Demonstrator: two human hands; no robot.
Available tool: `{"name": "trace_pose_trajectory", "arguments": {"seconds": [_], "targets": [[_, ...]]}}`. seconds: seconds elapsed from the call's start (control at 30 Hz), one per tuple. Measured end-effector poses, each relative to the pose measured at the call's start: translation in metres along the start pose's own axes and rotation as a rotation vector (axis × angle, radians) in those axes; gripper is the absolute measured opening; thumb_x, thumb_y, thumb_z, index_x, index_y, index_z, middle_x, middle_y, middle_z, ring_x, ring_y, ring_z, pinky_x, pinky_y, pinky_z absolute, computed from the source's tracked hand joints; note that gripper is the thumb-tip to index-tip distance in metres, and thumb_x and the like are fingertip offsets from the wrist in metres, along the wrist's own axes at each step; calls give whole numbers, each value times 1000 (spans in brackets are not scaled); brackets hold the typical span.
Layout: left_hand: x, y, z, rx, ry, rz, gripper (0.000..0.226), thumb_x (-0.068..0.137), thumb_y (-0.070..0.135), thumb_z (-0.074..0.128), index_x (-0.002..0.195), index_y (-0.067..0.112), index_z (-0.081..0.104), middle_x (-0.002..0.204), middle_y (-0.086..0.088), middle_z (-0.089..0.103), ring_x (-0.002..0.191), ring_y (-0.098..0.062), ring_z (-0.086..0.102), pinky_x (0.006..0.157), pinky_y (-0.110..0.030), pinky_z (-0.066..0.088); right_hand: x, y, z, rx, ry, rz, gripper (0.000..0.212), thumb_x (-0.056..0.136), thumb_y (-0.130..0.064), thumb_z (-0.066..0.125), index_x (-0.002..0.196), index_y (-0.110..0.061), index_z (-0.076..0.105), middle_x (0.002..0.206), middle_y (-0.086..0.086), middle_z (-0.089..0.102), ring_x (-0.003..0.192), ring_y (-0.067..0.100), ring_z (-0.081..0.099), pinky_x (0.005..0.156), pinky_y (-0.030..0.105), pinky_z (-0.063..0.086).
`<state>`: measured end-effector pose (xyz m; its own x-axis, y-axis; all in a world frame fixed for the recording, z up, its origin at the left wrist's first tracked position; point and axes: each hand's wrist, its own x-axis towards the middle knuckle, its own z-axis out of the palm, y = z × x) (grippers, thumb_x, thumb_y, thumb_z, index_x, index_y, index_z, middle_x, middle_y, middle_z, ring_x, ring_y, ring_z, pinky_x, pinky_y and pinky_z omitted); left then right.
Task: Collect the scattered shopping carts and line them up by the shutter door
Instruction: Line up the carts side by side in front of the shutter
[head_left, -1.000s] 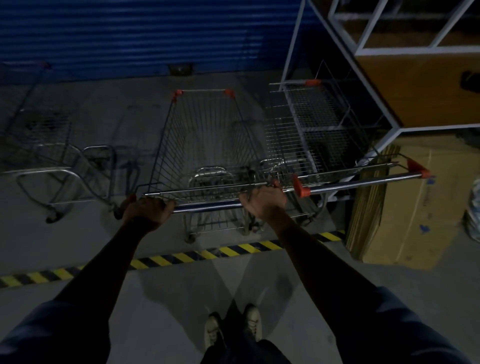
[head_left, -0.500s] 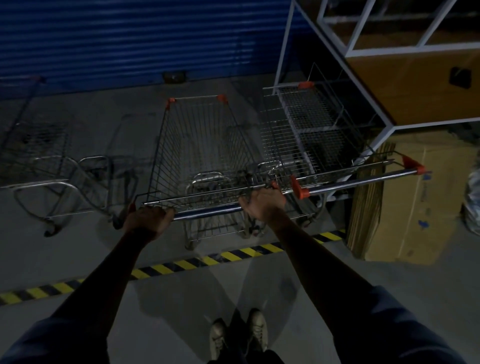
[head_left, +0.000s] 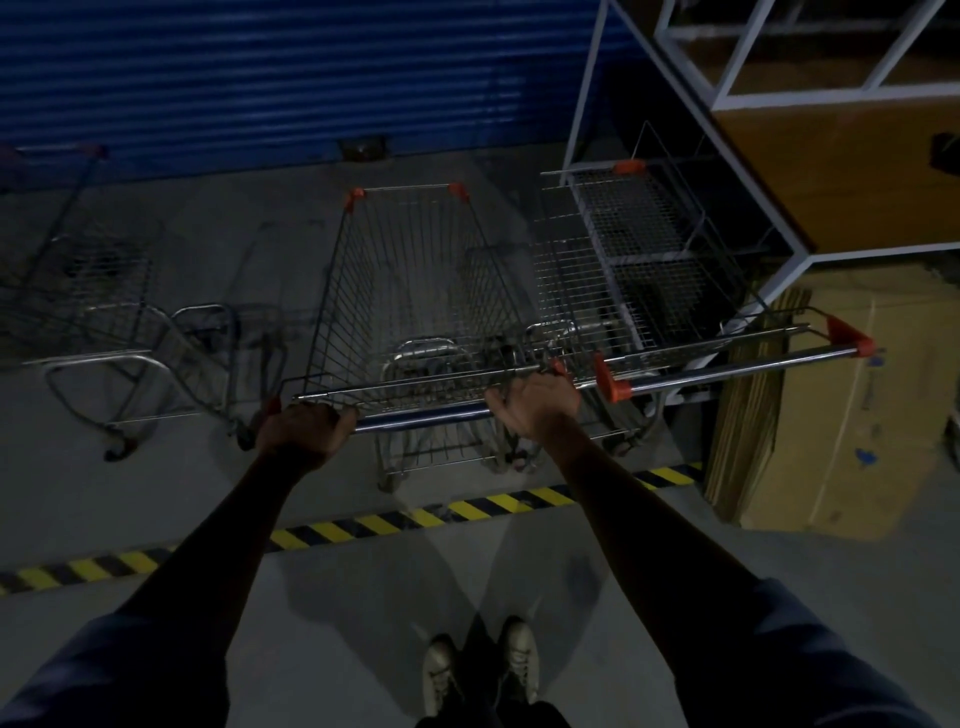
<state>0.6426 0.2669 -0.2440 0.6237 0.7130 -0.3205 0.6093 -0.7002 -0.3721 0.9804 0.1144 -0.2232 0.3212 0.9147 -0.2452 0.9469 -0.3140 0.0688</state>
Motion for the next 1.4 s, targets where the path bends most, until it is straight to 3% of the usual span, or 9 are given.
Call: {"name": "trace_pose_trajectory", "arguments": {"seconds": [0.1, 0.17, 0.23, 0.37, 0.7, 0.93, 1.0, 1.1, 1.4], "targets": [[-1, 0, -10, -39, -45, 1, 46, 104, 50, 31, 147, 37, 42, 125, 1, 68, 118, -31, 64, 113, -63, 34, -3, 1, -5, 44, -73, -23, 123, 76, -82, -33, 94, -15, 69, 65, 3, 58, 54, 19, 50, 56, 29, 35], [-1, -5, -10, -261, 51, -43, 52, 103, 53, 27, 134, 26, 59, 124, -6, 69, 117, -34, 64, 110, -58, 41, -5, -4, -12, 169, -15, -6, 102, 98, -77, -2, 113, -6, 69, 87, 15, 68, 78, 32, 64, 72, 35, 46], [-3, -15, -7, -557, 244, -34, 48, 101, 46, 33, 112, 16, 69, 112, -12, 69, 107, -35, 67, 97, -50, 51, -6, -18, -28, 365, -35, 3, 71, 108, -58, 32, 126, 1, 65, 116, 31, 65, 112, 44, 63, 79, 22, 42], [-33, -68, 2, -871, 465, -191, 12, 96, 25, 59, 105, 18, 64, 108, -7, 59, 98, -34, 62, 84, -44, 55, 10, -85, -65, 185, 140, -69, 91, 83, -76, 7, 117, -22, 72, 113, 12, 73, 109, 35, 69, 93, 42, 51], [-178, -295, 102, -619, 500, -582, 54, 97, 54, 45, 123, 14, 70, 125, -11, 69, 115, -35, 64, 87, -46, 56, 59, -382, -128, 227, 296, -282, 62, 103, -62, 41, 117, -9, 71, 118, 17, 71, 116, 34, 64, 102, 38, 48], [-235, -450, 163, -523, 486, -651, 42, 102, 47, 55, 125, 14, 68, 128, -9, 66, 120, -33, 59, 88, -45, 53, 77, -599, -146, 309, 322, -404, 69, 97, -69, 33, 112, -17, 74, 118, 11, 73, 117, 31, 65, 101, 38, 50], [-241, -484, 183, -515, 474, -671, 41, 103, 47, 55, 126, 15, 69, 130, -7, 66, 120, -32, 58, 86, -44, 54, 91, -647, -152, 284, 352, -462, 63, 100, -63, 43, 120, -11, 72, 123, 16, 72, 120, 33, 64, 103, 40, 49], [-242, -527, 211, -510, 453, -700, 42, 104, 46, 53, 127, 15, 68, 131, -8, 65, 120, -32, 58, 84, -44, 55, 120, -708, -169, 262, 317, -468, 75, 98, -66, 32, 135, -9, 64, 137, 15, 66, 131, 33, 57, 109, 44, 46], [-199, -631, 268, -489, 362, -740, 58, 101, 54, 36, 129, 13, 67, 132, -7, 63, 123, -32, 56, 89, -46, 56, 256, -857, -182, 281, 237, -483, 60, 101, -50, 38, 124, -1, 63, 129, 22, 64, 128, 40, 55, 113, 54, 40]]}}
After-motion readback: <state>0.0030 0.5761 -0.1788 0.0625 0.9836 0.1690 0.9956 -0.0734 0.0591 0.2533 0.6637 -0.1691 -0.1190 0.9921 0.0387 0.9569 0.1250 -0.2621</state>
